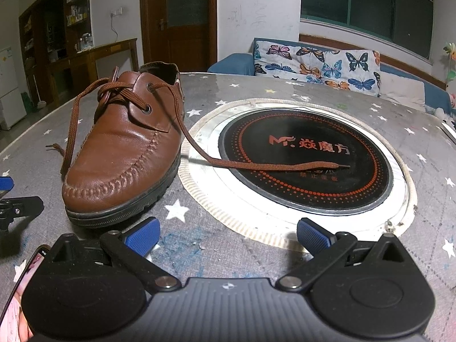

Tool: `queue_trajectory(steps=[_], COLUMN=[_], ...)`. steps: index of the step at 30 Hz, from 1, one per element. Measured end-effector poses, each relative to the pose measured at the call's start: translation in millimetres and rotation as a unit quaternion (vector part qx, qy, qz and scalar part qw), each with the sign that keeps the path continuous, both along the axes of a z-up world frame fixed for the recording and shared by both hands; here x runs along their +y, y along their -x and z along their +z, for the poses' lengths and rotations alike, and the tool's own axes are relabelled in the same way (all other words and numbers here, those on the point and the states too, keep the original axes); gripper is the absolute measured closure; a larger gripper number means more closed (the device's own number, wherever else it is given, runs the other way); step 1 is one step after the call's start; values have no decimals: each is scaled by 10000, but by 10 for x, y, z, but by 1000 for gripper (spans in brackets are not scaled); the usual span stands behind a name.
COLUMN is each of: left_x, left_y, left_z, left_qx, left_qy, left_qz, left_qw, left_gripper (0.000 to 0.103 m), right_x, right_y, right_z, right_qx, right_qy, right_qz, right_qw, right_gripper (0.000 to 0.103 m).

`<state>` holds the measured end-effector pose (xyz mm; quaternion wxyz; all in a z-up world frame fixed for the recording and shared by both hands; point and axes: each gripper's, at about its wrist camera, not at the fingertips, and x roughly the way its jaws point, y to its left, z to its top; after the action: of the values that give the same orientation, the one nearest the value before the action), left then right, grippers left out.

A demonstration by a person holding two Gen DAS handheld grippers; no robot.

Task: Lace up shoes with both hands

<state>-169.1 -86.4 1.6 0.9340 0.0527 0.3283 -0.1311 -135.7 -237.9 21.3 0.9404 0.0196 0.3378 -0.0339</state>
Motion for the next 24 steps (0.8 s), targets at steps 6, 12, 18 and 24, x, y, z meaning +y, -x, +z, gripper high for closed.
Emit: queue_trajectory(steps=[6, 12, 18, 24], left_x=[-1, 1, 9, 8], left_y=[2, 6, 0, -7], left_z=[3, 4, 8, 10], left_qx=[-9, -14, -12, -4], left_qy=[2, 6, 18, 11], left_qz=[-3, -19, -23, -24], left_qw=[10000, 10000, 10000, 10000], left_gripper=[0, 0, 0, 0], right_x=[-34, -68, -48, -46], right_y=[-5, -5, 2, 8], right_z=[-9, -14, -10, -11], right_qx=[13, 13, 18, 19], right_qy=[-29, -32, -19, -24], right_qz=[6, 12, 10, 10], right_qw=[10000, 10000, 10000, 10000], right_gripper=[0, 0, 0, 0])
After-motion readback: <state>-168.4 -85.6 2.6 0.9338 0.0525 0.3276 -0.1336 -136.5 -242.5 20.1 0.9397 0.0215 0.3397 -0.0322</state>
